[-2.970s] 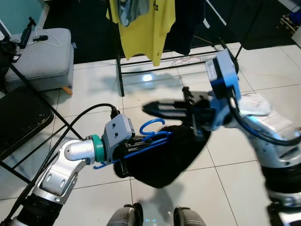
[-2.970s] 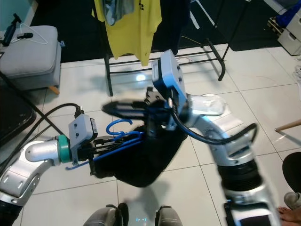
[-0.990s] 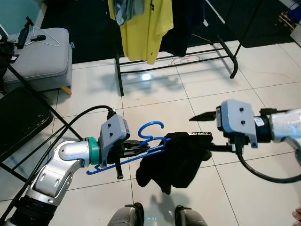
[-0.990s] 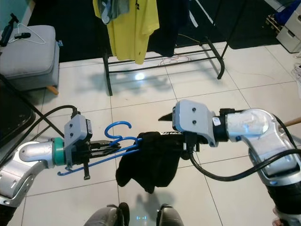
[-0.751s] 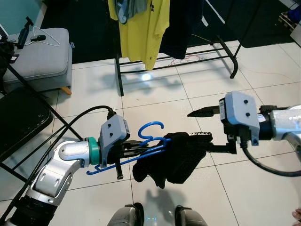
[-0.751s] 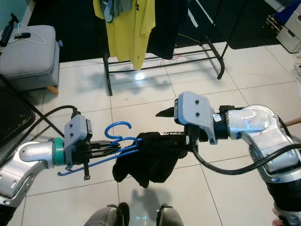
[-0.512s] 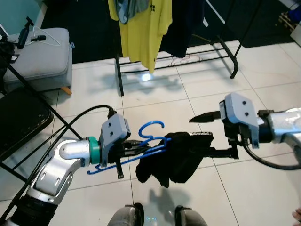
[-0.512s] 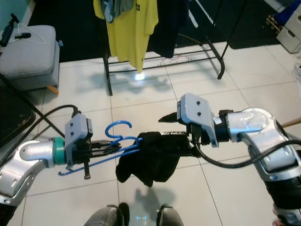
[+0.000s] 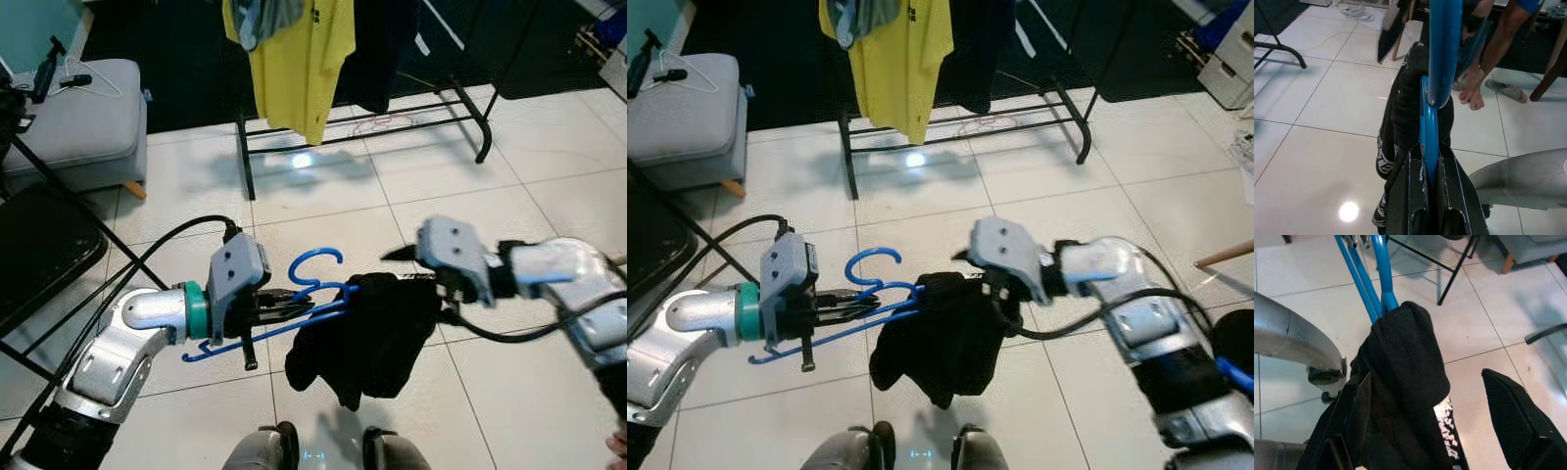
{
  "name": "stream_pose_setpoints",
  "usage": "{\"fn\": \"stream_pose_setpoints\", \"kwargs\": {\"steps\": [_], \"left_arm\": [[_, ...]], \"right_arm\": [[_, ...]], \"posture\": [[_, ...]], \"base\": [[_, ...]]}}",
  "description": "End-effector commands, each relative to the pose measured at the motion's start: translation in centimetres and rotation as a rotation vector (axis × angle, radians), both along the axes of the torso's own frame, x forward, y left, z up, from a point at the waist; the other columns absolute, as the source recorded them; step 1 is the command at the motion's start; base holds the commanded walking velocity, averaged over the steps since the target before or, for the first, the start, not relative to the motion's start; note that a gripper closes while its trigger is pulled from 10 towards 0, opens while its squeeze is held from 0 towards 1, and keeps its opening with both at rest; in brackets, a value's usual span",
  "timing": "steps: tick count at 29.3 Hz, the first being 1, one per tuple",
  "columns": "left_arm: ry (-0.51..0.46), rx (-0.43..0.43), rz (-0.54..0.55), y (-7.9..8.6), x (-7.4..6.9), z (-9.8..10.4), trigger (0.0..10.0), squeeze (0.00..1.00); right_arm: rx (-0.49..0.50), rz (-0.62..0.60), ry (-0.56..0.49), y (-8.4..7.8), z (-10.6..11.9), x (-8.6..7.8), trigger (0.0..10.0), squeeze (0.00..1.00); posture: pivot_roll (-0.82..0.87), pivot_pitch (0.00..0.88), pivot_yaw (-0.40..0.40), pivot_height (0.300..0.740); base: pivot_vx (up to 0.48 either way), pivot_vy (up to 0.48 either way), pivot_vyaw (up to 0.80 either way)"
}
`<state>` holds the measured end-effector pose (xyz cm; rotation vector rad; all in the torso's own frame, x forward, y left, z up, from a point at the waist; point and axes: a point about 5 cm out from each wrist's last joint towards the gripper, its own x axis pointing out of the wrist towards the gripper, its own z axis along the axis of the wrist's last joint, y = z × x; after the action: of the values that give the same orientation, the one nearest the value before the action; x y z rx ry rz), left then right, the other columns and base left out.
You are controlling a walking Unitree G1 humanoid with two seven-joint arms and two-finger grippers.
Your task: Hang hanger
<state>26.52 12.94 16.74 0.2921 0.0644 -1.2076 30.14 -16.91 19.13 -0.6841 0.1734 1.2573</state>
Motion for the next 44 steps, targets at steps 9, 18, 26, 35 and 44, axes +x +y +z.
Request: {"fn": "stream_pose_setpoints", "kwargs": {"steps": [9,18,26,35,44], "left_arm": [[-0.012,-0.033,-0.025,0.0,-0.6,0.7,10.0,0.00],[-0.016,-0.037,-0.021,-0.2,-0.5,0.8,10.0,0.00],[-0.022,-0.038,-0.018,-0.5,-0.4,0.7,10.0,0.00],[-0.038,-0.031,-0.016,-0.5,-0.3,0.7,10.0,0.00],[-0.094,-0.038,0.067,-0.9,0.4,0.7,10.0,0.00]], "right_arm": [[0.050,0.060,0.089,1.5,-1.5,-0.2,10.0,0.00],[0.058,0.174,0.276,1.5,-3.1,-1.7,3.2,0.00],[0.068,0.167,0.263,1.5,-3.2,-1.6,0.0,0.00],[0.098,0.178,0.259,1.6,-2.6,-1.6,0.0,0.00],[0.129,0.095,0.123,1.4,-1.7,-0.4,0.0,0.00]], "posture": [[-0.07,0.104,0.106,0.740],[-0.07,0.095,0.101,0.740],[-0.08,0.094,0.102,0.740],[-0.08,0.096,0.102,0.740],[-0.09,0.099,0.103,0.740]], "base": [[0.000,0.000,0.00],[0.000,0.000,0.00],[0.000,0.000,0.00],[0.000,0.000,0.00],[0.000,0.000,0.00]]}}
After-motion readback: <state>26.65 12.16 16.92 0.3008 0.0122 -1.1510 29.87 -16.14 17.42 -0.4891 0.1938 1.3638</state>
